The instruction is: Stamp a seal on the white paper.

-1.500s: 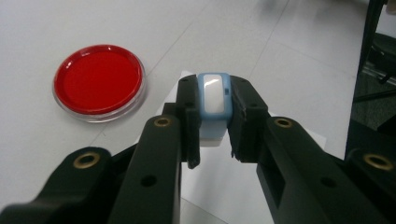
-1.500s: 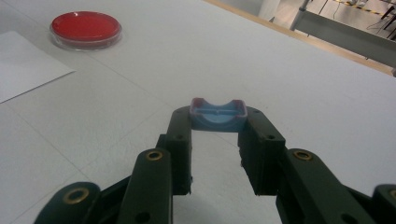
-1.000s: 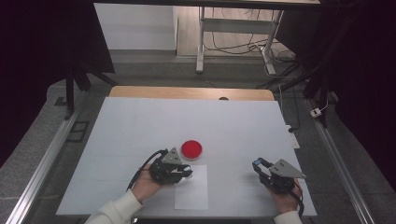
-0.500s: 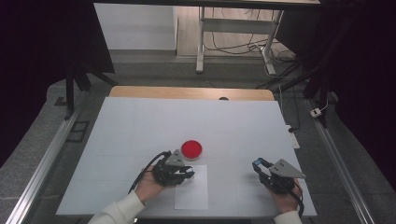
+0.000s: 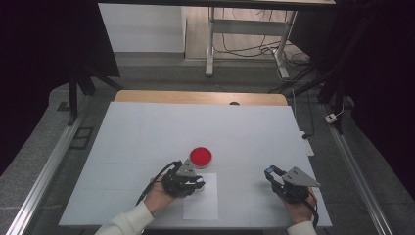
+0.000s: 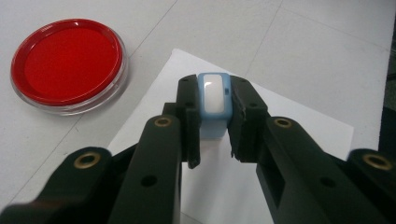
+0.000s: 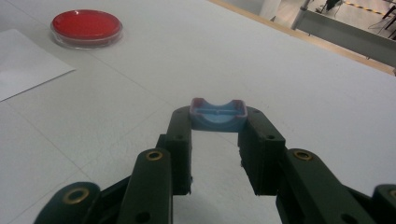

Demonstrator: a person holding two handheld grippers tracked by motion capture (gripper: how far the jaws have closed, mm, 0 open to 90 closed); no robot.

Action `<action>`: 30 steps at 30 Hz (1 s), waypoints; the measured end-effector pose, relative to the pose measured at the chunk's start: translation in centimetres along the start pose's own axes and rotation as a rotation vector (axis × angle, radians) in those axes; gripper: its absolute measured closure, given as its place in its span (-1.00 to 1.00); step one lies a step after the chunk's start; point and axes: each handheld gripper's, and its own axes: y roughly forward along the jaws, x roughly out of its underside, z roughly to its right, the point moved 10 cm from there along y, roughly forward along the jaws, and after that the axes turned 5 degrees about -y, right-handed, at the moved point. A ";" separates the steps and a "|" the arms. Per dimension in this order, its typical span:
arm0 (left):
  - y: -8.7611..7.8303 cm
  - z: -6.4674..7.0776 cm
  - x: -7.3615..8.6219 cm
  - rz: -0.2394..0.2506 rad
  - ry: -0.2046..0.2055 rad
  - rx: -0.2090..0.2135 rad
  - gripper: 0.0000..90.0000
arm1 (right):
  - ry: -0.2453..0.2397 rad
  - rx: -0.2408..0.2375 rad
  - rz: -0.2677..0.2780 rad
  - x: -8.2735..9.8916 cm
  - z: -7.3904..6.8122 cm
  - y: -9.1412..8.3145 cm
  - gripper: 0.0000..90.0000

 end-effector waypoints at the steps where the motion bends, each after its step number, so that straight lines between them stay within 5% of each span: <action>1: 0.0 0.0 0.0 -0.001 0.002 0.000 0.67 | 0.000 -0.001 0.002 0.0 0.0 0.0 0.45; 30: 0.6 0.2 0.4 -0.061 0.041 -0.037 0.68 | -0.001 -0.001 0.001 0.0 0.0 0.0 0.45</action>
